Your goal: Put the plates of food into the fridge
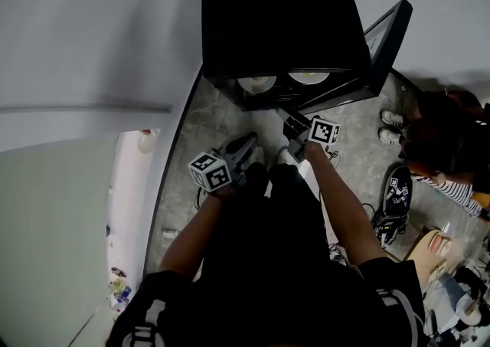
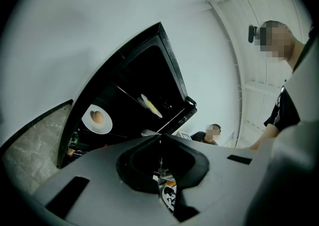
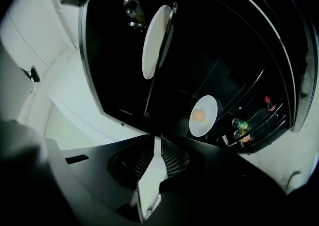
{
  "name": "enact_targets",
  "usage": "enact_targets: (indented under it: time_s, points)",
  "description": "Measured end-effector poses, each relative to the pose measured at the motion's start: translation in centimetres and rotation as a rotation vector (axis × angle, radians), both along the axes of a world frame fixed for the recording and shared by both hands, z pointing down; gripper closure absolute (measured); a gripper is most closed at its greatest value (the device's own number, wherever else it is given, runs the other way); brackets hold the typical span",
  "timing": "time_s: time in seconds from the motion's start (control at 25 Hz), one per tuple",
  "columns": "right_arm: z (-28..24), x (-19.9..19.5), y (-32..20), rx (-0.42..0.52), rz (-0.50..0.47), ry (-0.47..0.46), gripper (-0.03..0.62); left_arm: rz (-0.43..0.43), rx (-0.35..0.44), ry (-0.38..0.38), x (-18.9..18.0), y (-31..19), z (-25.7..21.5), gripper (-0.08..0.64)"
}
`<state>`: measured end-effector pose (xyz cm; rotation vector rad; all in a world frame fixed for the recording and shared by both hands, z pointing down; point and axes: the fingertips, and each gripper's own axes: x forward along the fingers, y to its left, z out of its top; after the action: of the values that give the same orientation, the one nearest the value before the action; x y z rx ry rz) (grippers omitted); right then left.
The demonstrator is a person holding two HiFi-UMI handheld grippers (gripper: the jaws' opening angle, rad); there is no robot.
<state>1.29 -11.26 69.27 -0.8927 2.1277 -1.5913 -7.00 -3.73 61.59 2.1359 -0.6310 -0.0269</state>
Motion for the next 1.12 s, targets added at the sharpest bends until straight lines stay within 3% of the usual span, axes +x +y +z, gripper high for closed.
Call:
enact_targets:
  time_s: [0.36, 0.48, 0.76, 1.12]
  points:
    - [-3.0, 1.4, 1.9, 0.018, 0.012, -0.001, 0.532, -0.001, 0.005, -0.029, 0.3, 1.1, -0.6, 0.537]
    - [-4.6, 1.7, 2.1, 0.026, 0.027, -0.046, 0.532, 0.006, 0.008, -0.034, 0.6, 1.0, -0.8, 0.537]
    - [-7.3, 3.4, 2.5, 0.081, 0.044, 0.011, 0.534, 0.009, 0.033, -0.041, 1.2, 0.2, -1.9, 0.537]
    - [-10.3, 3.2, 3.4, 0.147, -0.031, 0.058, 0.548, 0.004, 0.085, -0.08, 2.1, -1.0, -2.9, 0.537]
